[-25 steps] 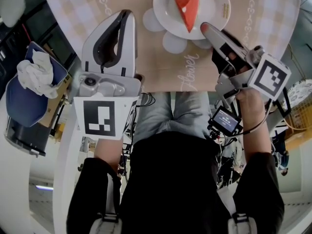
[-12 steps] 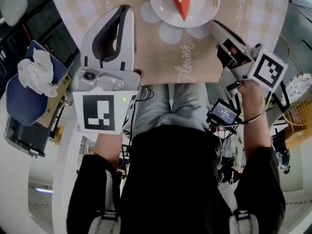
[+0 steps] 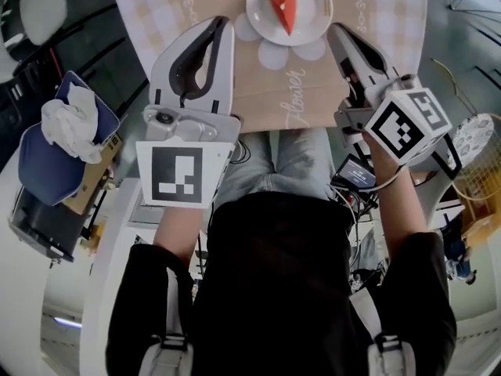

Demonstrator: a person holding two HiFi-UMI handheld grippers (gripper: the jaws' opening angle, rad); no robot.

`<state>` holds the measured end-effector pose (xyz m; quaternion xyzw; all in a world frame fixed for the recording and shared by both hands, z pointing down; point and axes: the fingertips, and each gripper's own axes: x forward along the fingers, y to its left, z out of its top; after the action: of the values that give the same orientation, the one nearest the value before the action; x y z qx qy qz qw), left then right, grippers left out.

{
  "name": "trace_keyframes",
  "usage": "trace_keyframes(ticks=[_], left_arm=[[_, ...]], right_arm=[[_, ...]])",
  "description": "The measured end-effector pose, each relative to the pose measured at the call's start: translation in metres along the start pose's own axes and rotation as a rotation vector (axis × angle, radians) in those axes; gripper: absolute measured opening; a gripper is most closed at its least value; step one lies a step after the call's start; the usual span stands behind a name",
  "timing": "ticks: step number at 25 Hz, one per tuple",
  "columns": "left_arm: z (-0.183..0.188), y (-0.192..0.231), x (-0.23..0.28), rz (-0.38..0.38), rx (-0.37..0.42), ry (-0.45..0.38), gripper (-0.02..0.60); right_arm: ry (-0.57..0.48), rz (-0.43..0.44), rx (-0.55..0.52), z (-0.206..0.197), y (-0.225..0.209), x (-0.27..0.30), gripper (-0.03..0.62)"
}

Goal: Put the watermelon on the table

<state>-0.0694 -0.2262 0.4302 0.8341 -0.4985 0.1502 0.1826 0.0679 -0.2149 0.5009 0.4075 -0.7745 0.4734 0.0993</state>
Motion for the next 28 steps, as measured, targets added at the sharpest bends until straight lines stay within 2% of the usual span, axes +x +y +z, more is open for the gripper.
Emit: trace_keyframes(ticks=[4, 6, 9, 16, 21, 24, 28], left_arm=[[0.034, -0.01, -0.008, -0.028, 0.008, -0.054, 0.012], [0.05, -0.017, -0.013, -0.047, 0.027, -0.078, 0.012], [0.072, -0.023, -0.025, -0.056, 0.052, -0.104, 0.012], [0.103, -0.017, -0.053, 0.003, 0.058, -0.114, 0.012], [0.127, -0.02, -0.078, -0.005, 0.071, -0.18, 0.012], [0.137, -0.024, -0.092, -0.023, 0.09, -0.202, 0.012], [0.149, -0.025, -0.111, -0.03, 0.096, -0.237, 0.012]], right_arm=[[-0.102, -0.021, -0.218, 0.025, 0.039, -0.008, 0.02], [-0.135, -0.03, -0.289, 0.036, 0.06, -0.012, 0.02], [-0.171, -0.023, -0.327, 0.048, 0.088, -0.02, 0.02], [-0.215, -0.074, -0.455, 0.06, 0.138, -0.042, 0.02], [-0.276, -0.091, -0.571, 0.077, 0.178, -0.06, 0.02], [-0.299, -0.08, -0.582, 0.085, 0.197, -0.072, 0.02], [-0.344, -0.105, -0.615, 0.095, 0.215, -0.091, 0.02]])
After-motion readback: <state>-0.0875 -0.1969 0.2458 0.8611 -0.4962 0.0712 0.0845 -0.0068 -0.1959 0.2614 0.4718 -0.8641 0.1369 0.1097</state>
